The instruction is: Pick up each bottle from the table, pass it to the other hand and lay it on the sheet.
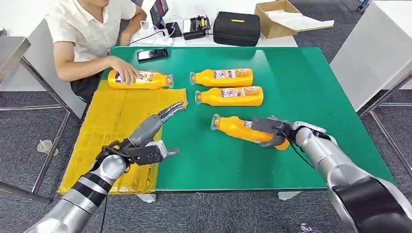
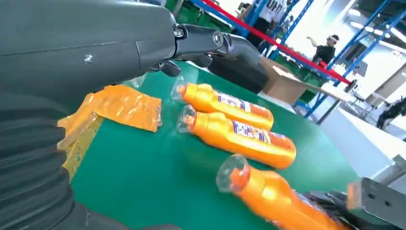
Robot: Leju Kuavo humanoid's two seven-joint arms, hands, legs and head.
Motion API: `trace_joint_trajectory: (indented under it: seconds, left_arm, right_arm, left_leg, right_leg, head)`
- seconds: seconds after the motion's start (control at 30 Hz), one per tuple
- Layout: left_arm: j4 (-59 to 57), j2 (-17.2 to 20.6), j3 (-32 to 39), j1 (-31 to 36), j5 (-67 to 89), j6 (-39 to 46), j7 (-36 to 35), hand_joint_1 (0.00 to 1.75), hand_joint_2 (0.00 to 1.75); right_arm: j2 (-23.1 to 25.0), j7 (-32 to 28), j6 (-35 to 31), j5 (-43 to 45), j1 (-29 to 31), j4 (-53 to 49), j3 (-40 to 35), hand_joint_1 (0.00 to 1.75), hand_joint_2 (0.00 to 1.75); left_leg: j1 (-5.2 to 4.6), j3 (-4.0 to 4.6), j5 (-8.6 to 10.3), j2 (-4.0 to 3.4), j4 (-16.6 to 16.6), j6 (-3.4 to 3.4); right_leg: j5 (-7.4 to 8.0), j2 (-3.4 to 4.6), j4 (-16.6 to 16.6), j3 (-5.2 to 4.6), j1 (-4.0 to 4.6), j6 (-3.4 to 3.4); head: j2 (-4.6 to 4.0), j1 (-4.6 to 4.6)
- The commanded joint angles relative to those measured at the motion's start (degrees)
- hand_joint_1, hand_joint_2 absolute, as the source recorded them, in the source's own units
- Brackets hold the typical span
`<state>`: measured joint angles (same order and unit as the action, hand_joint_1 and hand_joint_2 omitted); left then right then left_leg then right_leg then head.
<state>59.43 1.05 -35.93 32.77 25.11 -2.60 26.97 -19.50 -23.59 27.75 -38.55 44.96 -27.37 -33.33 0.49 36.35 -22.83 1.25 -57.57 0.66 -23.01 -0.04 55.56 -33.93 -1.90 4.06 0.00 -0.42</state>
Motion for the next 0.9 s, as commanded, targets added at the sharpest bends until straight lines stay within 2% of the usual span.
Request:
trace_joint_trajectory:
  seconds: [0.03,0.13,0.17,0.23,0.3,0.4,0.47,0.5,0.63,0.73,0.8,0.83,0.87,0.9]
  left_arm:
    - [0.32,-1.29,0.0,-0.94,-1.26,3.45,-0.63,0.0,1.75]
    - [0.32,-1.29,0.0,-0.94,-1.26,3.45,-0.63,0.0,1.75]
    - [0.33,-1.27,0.02,-0.9,-1.26,3.45,-0.63,0.0,1.75]
    - [0.33,-1.24,0.05,-0.88,-1.26,3.45,-0.63,0.0,1.75]
    - [1.72,-3.0,2.91,-2.95,-2.75,6.23,-0.8,0.0,1.75]
    - [5.79,-6.49,6.56,-8.29,-5.19,11.13,-1.01,0.0,1.75]
    - [8.56,-8.72,9.11,-12.24,-11.46,10.83,-1.41,0.0,1.75]
    - [9.79,-8.82,8.5,-13.85,-12.59,10.93,-1.46,0.0,1.75]
    - [9.84,-8.59,8.13,-13.93,-12.8,11.29,-1.4,0.0,1.75]
    - [11.47,-11.02,9.98,-17.76,-22.07,8.37,-1.3,0.0,1.75]
    - [11.49,-12.09,9.44,-19.38,-32.14,3.22,-2.54,0.0,1.75]
    - [10.76,-13.04,9.36,-19.46,-36.4,1.68,-2.02,0.0,1.75]
    - [10.1,-13.65,9.24,-19.02,-38.51,0.81,-2.27,0.0,1.75]
    - [8.31,-14.79,9.88,-18.28,-45.04,-2.35,-3.39,0.0,1.75]
  right_arm:
    - [0.4,-2.94,-8.81,8.21,-0.71,-6.17,-4.38,1.75,1.75]
    - [0.4,-2.94,-8.81,8.21,-0.71,-6.17,-4.38,1.75,1.75]
    - [0.29,-2.94,-8.83,8.21,-0.69,-6.16,-4.37,1.75,1.75]
    - [0.19,-2.94,-8.86,8.21,-0.68,-6.15,-4.37,1.75,1.75]
    - [1.12,-4.39,-12.56,10.47,-2.17,-8.56,-2.35,1.75,1.75]
    - [2.29,-3.47,-16.83,13.3,-5.82,-15.46,1.04,1.75,1.75]
    - [2.24,-2.44,-18.36,15.34,-9.35,-20.99,4.29,1.75,1.75]
    - [1.79,-2.19,-18.91,15.46,-11.33,-23.91,5.44,1.75,1.75]
    - [1.44,-1.85,-18.87,15.4,-11.91,-24.68,5.92,1.75,1.75]
    - [2.77,-4.24,-20.66,17.43,-16.77,-30.42,11.19,1.75,1.75]
    - [4.05,-4.7,-18.11,18.68,-19.61,-34.15,12.97,1.75,1.75]
    - [5.06,-5.9,-15.59,19.96,-20.28,-35.02,12.5,1.75,1.75]
    - [6.33,-6.88,-14.3,21.1,-20.47,-35.15,12.28,1.75,1.75]
    - [7.97,-8.67,-11.45,23.57,-20.57,-34.93,11.86,1.75,1.75]
  left_leg:
    - [0.02,-0.13,-0.08,-0.2,0.02,-0.01]
    - [0.03,-0.1,-0.06,-0.17,0.0,-0.01]
    - [0.09,-0.33,-0.25,-0.32,-0.1,-0.03]
    - [0.06,-0.18,-0.14,-0.21,-0.05,-0.01]
    - [0.05,-0.11,-0.1,-0.21,-0.04,-0.01]
    - [0.04,-0.11,-0.1,-0.26,0.02,-0.01]
    - [0.04,-0.17,-0.14,-0.28,0.03,0.0]
    - [0.03,-0.15,-0.12,-0.26,0.05,0.0]
    - [0.05,-0.2,-0.23,-0.18,-0.03,-0.02]
    - [0.04,-0.04,-0.18,-0.18,-0.02,-0.02]
    - [0.05,0.0,-0.13,-0.12,0.08,-0.02]
    - [0.1,-0.32,-0.32,-0.26,0.03,-0.03]
    - [0.06,-0.03,-0.17,-0.14,0.05,-0.02]
    - [0.08,-0.16,-0.26,-0.23,0.01,-0.02]
  right_leg:
    - [-0.02,0.15,-0.03,0.07,0.05,-0.14]
    - [-0.04,0.11,-0.01,0.02,0.05,-0.14]
    - [-0.17,0.17,0.05,0.25,0.15,-0.35]
    - [-0.09,0.1,0.01,0.11,0.1,-0.23]
    - [-0.05,0.13,0.01,0.04,0.07,-0.18]
    - [-0.03,0.18,-0.04,0.05,0.06,-0.17]
    - [-0.06,0.19,-0.06,0.12,0.07,-0.19]
    - [-0.05,0.18,-0.07,0.09,0.05,-0.17]
    - [-0.18,0.08,-0.02,0.16,0.09,-0.24]
    - [-0.13,0.09,-0.01,-0.01,0.08,-0.22]
    - [-0.08,0.05,-0.11,-0.04,0.07,-0.15]
    - [-0.23,0.1,-0.12,0.29,0.16,-0.34]
    - [-0.12,0.05,-0.09,0.01,0.08,-0.19]
    - [-0.18,0.11,-0.07,0.13,0.12,-0.26]
  head:
    - [0.0,0.0]
    - [0.0,0.02]
    - [0.0,0.02]
    - [0.0,0.0]
    - [0.0,0.02]
    - [0.0,0.02]
    - [0.0,0.02]
    - [0.0,0.02]
    - [0.0,0.02]
    - [0.0,0.02]
    - [0.0,0.02]
    - [0.0,0.02]
    - [0.0,0.02]
    - [0.0,0.02]
